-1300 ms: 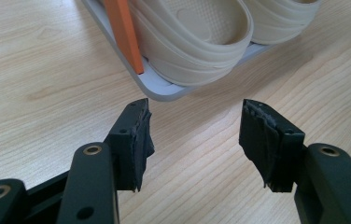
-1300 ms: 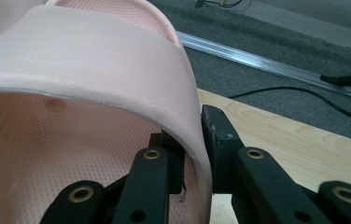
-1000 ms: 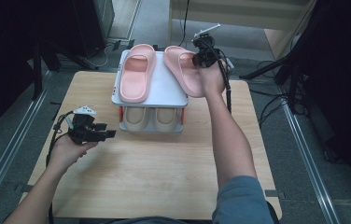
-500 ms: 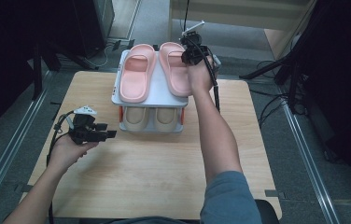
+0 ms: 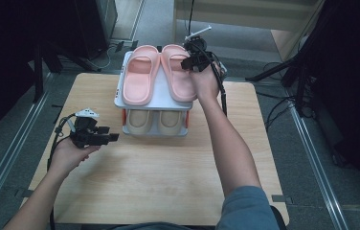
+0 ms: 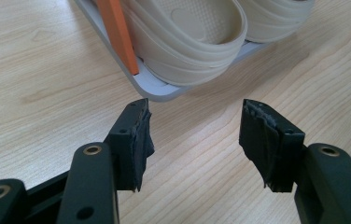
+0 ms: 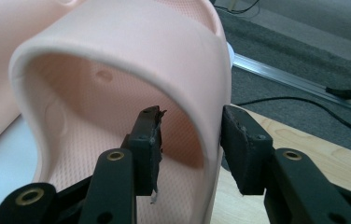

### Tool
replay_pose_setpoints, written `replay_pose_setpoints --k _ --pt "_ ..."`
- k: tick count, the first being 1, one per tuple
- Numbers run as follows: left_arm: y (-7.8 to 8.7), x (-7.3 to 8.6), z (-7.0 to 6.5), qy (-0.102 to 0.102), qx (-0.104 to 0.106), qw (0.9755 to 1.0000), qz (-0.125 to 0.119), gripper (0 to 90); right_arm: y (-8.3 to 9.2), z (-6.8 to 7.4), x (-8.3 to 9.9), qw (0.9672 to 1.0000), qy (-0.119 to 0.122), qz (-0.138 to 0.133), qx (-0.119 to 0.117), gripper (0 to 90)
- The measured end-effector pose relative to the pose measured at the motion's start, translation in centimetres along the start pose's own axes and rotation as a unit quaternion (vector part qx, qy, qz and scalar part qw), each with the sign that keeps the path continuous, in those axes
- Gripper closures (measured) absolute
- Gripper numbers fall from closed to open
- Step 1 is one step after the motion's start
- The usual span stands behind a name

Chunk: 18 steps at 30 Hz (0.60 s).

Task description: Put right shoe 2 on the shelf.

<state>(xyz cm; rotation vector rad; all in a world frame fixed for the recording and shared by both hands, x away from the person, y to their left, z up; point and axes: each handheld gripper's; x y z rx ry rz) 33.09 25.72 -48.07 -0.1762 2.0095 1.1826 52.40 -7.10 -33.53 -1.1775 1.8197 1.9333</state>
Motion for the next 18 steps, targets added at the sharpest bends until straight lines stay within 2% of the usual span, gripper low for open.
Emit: replay_pose_setpoints --k 4,5,10,18 --pt "0.0 0.0 0.0 -0.003 0.0 1.0 0.005 43.3 0.3 -0.1 1.0 0.9999 -0.001 -0.011 -0.012 57.2" --pt "0.0 0.0 0.0 -0.004 -0.001 1.0 0.006 43.3 0.4 -0.3 1.2 0.9996 -0.007 -0.014 -0.024 58.1" --pt "-0.2 -0.1 -0.1 -0.005 -0.002 1.0 0.006 43.3 0.9 -0.2 1.5 0.999 -0.007 -0.01 -0.042 59.4" --pt "-0.3 -0.3 -0.1 -0.01 -0.002 0.9999 0.008 43.3 1.3 0.6 2.3 0.9981 -0.004 -0.016 -0.06 56.7"
Point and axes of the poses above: each handheld gripper's, and its own axes: y roughly backward along the jaws, x roughly out of its underside, z roughly to its left, and after that the axes turned 3 degrees about x, right-handed
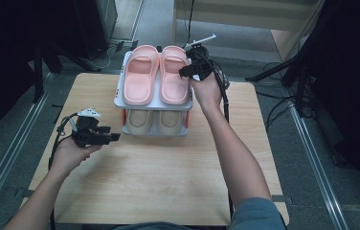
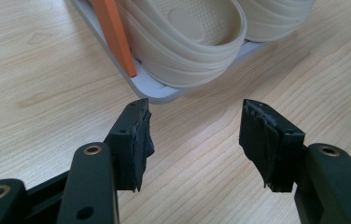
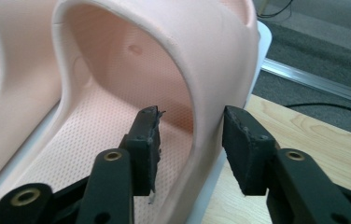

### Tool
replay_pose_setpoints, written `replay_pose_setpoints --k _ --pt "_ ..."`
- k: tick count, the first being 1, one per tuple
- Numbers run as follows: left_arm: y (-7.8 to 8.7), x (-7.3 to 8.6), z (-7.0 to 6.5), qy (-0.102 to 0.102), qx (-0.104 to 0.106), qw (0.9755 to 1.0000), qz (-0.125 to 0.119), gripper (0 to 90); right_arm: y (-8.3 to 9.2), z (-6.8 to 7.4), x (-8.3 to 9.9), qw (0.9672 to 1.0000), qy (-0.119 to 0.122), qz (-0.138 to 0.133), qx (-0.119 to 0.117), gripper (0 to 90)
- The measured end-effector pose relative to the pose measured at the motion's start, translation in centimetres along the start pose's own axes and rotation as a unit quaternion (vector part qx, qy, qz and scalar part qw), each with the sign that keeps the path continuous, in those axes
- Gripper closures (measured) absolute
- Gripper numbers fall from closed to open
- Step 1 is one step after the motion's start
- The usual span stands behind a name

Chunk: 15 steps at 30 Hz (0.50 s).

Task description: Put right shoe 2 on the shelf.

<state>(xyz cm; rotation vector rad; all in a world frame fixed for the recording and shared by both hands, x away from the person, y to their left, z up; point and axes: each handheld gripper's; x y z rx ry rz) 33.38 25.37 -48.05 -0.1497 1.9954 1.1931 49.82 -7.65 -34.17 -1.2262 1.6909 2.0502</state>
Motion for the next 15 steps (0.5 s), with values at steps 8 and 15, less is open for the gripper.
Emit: replay_pose_setpoints --k 8,15 --pt "-0.4 -0.3 -0.1 -0.005 0.002 1.0 0.003 43.3 0.4 1.0 0.2 0.9999 0.012 -0.004 -0.008 55.0" --pt "-0.6 -0.6 -0.1 -0.006 0.008 1.0 0.0 43.3 0.8 0.8 0.6 0.9995 0.004 -0.024 -0.018 53.8"
Point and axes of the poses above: each handheld gripper's, and its own axes: y roughly backward along the jaws, x roughly out of its underside, z roughly to its left, and after that the axes turned 3 degrees about x, right-handed
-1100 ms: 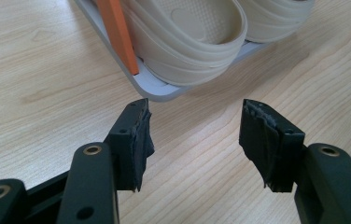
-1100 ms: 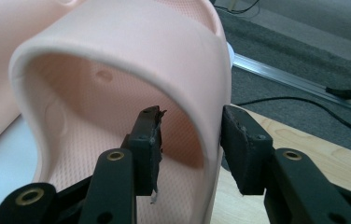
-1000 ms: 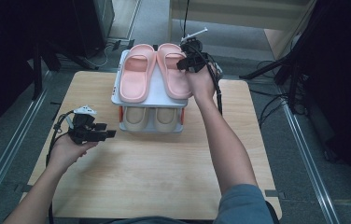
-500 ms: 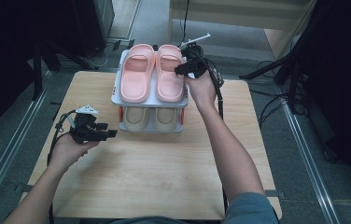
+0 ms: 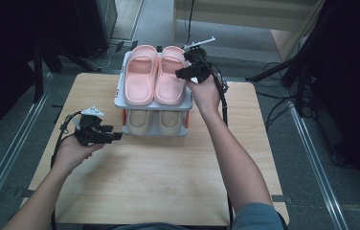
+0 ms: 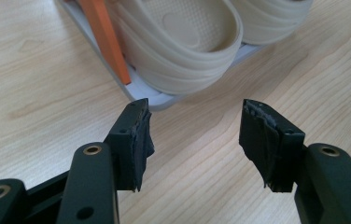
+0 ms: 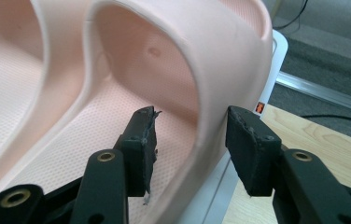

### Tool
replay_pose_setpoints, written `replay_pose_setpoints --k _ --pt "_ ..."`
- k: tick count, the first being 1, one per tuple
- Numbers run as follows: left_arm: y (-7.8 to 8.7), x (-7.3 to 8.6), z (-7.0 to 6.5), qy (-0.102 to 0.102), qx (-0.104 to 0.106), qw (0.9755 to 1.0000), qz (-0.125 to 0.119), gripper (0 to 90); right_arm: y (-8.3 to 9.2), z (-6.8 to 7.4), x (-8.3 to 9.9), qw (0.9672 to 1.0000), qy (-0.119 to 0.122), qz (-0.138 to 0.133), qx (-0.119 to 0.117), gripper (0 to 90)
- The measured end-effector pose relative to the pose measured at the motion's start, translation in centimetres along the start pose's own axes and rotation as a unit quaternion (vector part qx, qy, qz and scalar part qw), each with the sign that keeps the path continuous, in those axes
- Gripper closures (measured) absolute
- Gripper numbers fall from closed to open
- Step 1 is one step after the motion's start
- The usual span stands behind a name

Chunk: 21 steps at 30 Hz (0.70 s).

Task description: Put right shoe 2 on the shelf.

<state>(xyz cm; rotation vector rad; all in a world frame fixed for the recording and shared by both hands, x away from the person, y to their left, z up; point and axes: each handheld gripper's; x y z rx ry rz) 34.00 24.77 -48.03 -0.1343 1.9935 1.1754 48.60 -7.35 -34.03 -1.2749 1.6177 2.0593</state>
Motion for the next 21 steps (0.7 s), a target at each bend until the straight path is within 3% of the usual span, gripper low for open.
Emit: replay_pose_setpoints --k 8,15,21 --pt "-0.6 -0.6 -0.1 -0.003 0.003 1.0 0.004 43.1 1.6 -0.1 0.7 0.9997 0.011 -0.02 -0.012 55.4" --pt "-1.0 -1.1 -0.1 -0.006 0.007 0.9999 0.006 43.1 3.4 -0.6 2.3 0.9985 0.005 -0.034 -0.044 58.6" --pt "-1.4 -1.4 0.0 -0.007 0.012 0.9999 0.003 43.1 4.9 -1.1 4.2 0.9967 0.014 -0.051 -0.062 58.9"
Point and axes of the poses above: each handheld gripper's, and its own axes: y roughly backward along the jaws, x roughly out of its underside, z roughly to its left, and after that the axes turned 3 degrees about x, right-handed
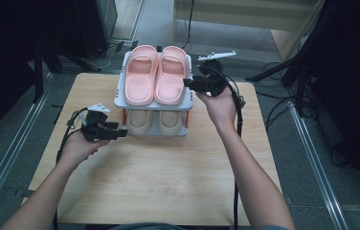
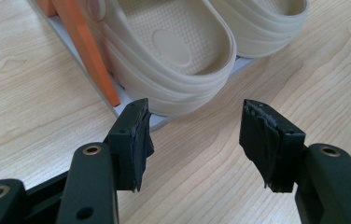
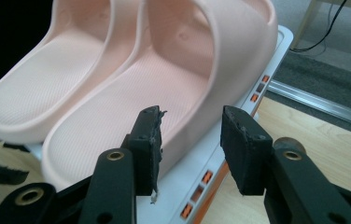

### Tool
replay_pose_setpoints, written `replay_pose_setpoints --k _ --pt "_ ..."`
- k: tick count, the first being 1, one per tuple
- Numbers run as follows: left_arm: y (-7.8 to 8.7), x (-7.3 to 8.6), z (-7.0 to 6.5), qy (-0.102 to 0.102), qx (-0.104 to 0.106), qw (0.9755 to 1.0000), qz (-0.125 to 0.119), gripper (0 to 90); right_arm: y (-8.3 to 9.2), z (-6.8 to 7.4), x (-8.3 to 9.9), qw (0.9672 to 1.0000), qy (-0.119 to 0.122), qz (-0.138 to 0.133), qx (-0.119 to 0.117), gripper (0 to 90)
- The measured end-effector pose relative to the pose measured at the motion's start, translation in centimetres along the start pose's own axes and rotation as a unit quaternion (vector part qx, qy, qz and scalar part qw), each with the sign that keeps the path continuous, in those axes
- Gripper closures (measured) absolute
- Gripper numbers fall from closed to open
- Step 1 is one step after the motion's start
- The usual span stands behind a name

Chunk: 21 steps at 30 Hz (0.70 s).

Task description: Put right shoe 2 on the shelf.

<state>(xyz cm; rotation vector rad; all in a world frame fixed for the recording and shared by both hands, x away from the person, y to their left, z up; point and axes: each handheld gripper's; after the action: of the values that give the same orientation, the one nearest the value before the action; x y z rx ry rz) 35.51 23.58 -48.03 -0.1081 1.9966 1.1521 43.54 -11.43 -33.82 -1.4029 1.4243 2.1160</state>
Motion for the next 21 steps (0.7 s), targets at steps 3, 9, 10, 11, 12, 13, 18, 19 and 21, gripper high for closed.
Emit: replay_pose_setpoints --k 3,9,10,11,12,13,18,19,21 --pt "-0.2 -0.2 0.0 -0.001 0.001 1.0 0.007 42.9 0.7 -0.1 0.8 1.0 0.005 -0.002 -0.007 58.7" --pt "-0.5 -0.5 0.0 -0.001 0.004 0.9999 0.009 42.7 1.8 -0.2 2.8 0.9996 0.018 -0.009 -0.018 56.5" --pt "-0.6 -0.5 0.0 -0.002 0.002 1.0 0.009 42.8 1.9 -0.3 3.1 0.9996 0.02 -0.011 -0.019 56.1" --pt "-0.6 -0.5 0.0 -0.002 0.002 1.0 0.009 42.8 2.0 -0.3 3.5 0.9995 0.022 -0.012 -0.02 55.4" --pt "-0.7 -0.6 0.0 0.0 0.003 1.0 0.008 42.7 2.1 -0.4 3.9 0.9994 0.024 -0.013 -0.021 55.3" --pt "-0.7 -0.6 0.0 -0.001 0.004 1.0 0.008 42.7 2.2 -0.5 4.4 0.9994 0.025 -0.013 -0.022 55.0" --pt "-1.0 -0.7 -0.2 -0.005 0.003 1.0 0.007 42.7 2.7 -0.7 6.4 0.9992 0.029 -0.008 -0.027 53.2" --pt "-1.0 -0.7 -0.2 -0.005 0.003 1.0 0.008 42.7 2.7 -0.7 6.7 0.9992 0.029 -0.007 -0.027 53.2" --pt "-1.1 -0.7 -0.3 -0.006 -0.001 1.0 0.007 42.7 2.8 -0.9 7.6 0.9991 0.031 -0.005 -0.028 53.1"
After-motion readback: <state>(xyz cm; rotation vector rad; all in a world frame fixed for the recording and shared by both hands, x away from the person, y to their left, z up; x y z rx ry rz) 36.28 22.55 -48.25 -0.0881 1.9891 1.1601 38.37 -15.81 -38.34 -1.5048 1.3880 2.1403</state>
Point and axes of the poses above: each handheld gripper's, and its own axes: y roughly backward along the jaws, x roughly out of its underside, z roughly to its left, and after that the axes turned 3 degrees about x, right-handed
